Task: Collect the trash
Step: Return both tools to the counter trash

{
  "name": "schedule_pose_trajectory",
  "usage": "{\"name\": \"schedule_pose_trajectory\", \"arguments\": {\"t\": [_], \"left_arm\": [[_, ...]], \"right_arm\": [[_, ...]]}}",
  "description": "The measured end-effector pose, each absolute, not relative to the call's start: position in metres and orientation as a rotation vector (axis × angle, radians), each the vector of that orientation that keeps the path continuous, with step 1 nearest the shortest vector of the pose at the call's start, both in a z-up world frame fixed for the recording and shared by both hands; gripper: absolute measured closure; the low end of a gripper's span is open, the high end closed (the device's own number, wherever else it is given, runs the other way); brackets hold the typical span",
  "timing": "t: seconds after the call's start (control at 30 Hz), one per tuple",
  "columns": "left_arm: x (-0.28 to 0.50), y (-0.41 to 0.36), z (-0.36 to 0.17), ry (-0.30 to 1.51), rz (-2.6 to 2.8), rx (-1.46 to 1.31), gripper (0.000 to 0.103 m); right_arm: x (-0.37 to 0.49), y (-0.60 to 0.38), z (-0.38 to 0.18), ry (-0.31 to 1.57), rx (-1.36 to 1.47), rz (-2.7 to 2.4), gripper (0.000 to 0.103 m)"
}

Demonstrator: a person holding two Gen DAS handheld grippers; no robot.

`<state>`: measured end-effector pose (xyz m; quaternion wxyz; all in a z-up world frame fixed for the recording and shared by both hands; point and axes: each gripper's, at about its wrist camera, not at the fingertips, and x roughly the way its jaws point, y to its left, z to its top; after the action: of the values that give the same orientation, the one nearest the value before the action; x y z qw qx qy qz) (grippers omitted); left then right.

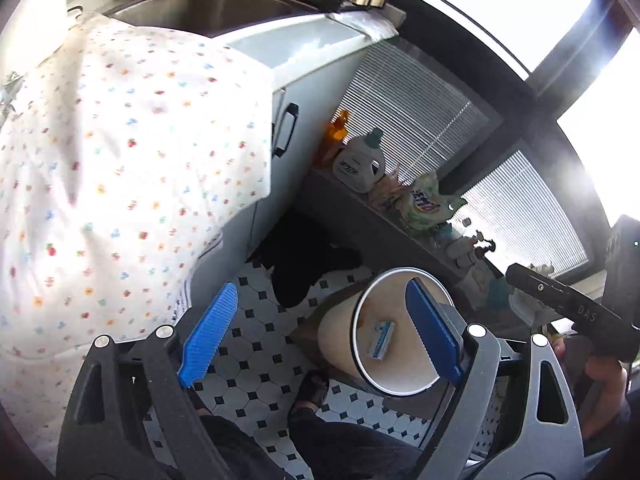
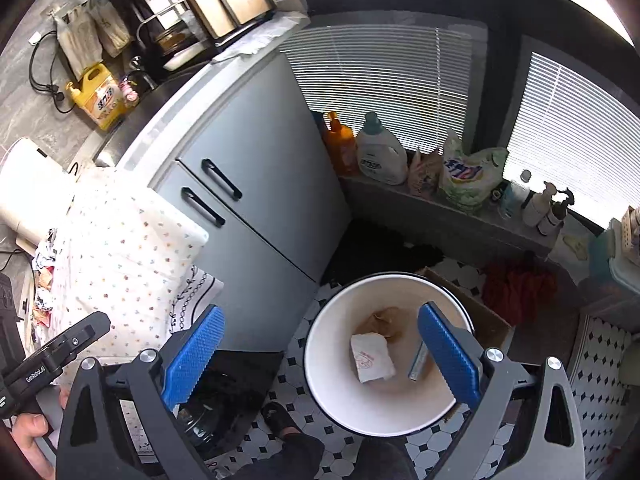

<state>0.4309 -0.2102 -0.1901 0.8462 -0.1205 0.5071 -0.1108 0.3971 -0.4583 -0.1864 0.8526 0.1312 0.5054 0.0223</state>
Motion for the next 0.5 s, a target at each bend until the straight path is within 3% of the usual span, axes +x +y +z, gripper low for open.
{"name": "schedule_pose_trajectory", "arguments": {"t": [0.2,0.5], "left_arm": [[0.416,-0.145,-0.161,0.969,-0.126,-0.270,0.007],[0.388,-0.043,-0.137,0.869,0.024,-0.350,0.006]], "right_arm": [[0.412,-0.391,-0.162,1.023,0.224,0.139,0.008],[0.420,-0.288,-0.142,0.997,0.136,0.289,0.008]]}}
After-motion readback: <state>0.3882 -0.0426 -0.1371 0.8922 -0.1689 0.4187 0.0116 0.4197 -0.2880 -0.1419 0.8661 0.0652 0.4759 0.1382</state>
